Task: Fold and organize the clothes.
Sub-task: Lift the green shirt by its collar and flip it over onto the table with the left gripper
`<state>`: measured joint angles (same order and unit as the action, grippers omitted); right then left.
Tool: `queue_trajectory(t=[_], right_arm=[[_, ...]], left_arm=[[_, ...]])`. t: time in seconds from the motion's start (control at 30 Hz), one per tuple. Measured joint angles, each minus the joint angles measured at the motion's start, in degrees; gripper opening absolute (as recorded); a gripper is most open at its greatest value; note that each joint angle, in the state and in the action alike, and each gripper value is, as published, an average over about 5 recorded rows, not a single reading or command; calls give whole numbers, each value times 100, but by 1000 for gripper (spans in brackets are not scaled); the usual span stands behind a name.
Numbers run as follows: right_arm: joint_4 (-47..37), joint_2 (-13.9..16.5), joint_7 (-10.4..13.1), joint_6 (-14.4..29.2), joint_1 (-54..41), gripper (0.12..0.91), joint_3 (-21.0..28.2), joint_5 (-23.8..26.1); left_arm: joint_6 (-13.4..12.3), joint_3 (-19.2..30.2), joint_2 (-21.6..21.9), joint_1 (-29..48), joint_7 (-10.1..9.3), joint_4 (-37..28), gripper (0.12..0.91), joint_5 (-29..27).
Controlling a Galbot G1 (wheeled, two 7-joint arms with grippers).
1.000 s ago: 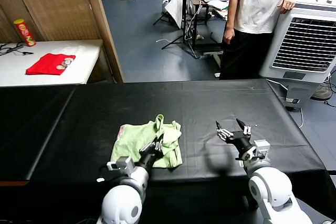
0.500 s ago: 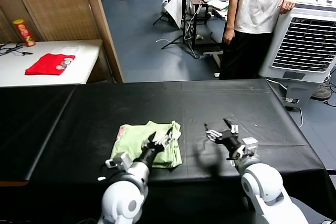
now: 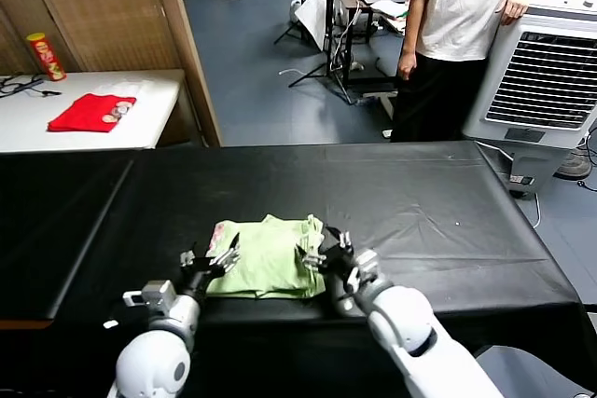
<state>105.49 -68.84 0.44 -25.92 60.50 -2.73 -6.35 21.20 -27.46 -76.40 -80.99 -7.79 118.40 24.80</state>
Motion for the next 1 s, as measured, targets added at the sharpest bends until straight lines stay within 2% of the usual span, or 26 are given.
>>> queue_trajectory(t=[0.07, 0.17, 0.33, 0.53, 0.67, 0.77, 0.87, 1.0], right_arm=[[-91, -62, 134, 203, 29, 798, 0, 311], [-122, -174, 223, 519, 79, 798, -8, 338], [25, -319, 255, 729, 150, 798, -97, -270], [394, -200, 245, 719, 296, 798, -370, -1053], [628, -95, 232, 767, 432, 798, -543, -1248], [725, -102, 223, 795, 512, 798, -595, -1277], [765, -123, 214, 802, 567, 798, -608, -1274], [817, -126, 219, 805, 606, 798, -643, -1256]], left_arm=[[-22, -59, 17, 0, 52, -62, 798, 34], [-53, -157, 30, 12, 148, -170, 798, 203], [-85, -338, -4, 77, 235, -467, 798, 815], [84, -555, -49, 124, 199, -760, 798, 1907], [175, -676, -59, 124, 160, -821, 798, 2716], [190, -730, -79, 146, 119, -877, 785, 3097], [201, -762, -102, 164, 103, -952, 692, 3288], [209, -766, -119, 151, 109, -1009, 479, 3351]])
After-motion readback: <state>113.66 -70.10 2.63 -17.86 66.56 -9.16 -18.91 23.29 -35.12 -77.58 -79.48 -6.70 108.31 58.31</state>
